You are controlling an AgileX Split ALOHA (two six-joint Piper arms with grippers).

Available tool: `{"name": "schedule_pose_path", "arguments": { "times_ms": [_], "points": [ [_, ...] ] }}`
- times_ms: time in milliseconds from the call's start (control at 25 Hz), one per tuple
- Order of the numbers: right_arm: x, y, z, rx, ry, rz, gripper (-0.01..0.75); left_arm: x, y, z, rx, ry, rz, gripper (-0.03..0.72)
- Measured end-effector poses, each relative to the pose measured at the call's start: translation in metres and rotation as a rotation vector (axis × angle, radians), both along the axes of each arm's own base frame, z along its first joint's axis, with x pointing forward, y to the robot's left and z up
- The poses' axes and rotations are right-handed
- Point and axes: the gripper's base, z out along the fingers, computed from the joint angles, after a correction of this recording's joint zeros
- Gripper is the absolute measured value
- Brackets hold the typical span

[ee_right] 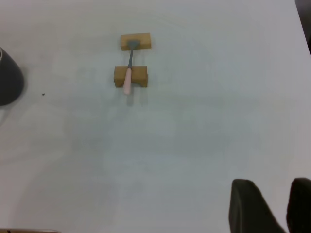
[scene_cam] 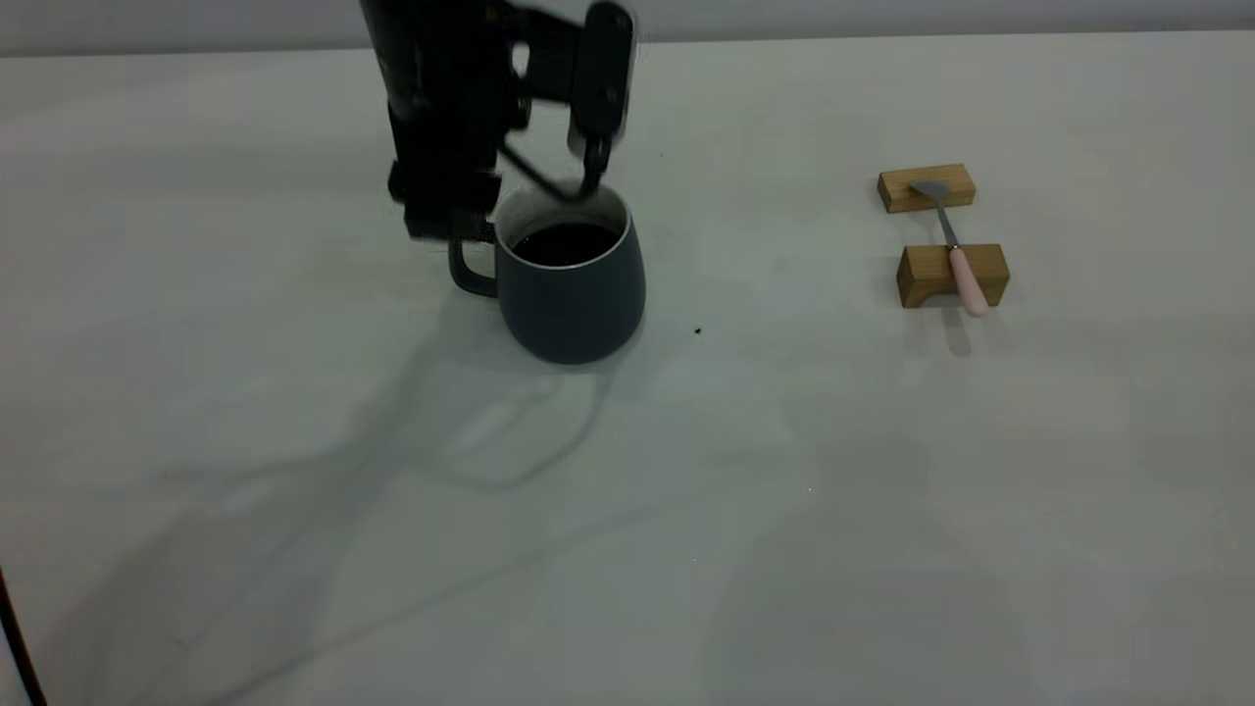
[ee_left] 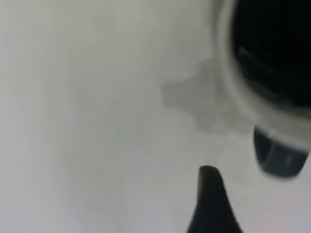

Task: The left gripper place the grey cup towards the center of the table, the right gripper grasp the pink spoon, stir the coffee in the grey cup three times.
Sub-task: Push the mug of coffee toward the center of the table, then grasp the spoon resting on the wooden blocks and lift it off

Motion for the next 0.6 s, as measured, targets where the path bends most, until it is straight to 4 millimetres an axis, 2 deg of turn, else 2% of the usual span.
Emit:
{"name": "schedule_pose_path", "arguments": {
  "times_ms": [80, 240, 320, 440, 600],
  "points": [
    [0.0, 0.0, 0.0, 0.0, 0.0, 0.0, 0.237, 0.0, 0.001, 0.021, -0.007, -0.014, 0.078, 0.599],
    [0.0, 0.0, 0.0, -0.001, 0.0, 0.0, 0.237, -0.006, 0.01, 0.086, -0.062, -0.076, 0.366, 0.581],
    [0.0, 0.0, 0.0, -0.001, 0.0, 0.0, 0.237, -0.016, 0.02, 0.124, -0.085, -0.105, 0.534, 0.557],
    [0.0, 0.0, 0.0, -0.001, 0.0, 0.0, 0.237, -0.04, 0.037, 0.171, -0.094, -0.126, 0.775, 0.525],
    [0.0, 0.0, 0.0, -0.001, 0.0, 0.0, 0.237, -0.065, 0.052, 0.219, -0.197, -0.191, 0.975, 0.491]
  ]
}}
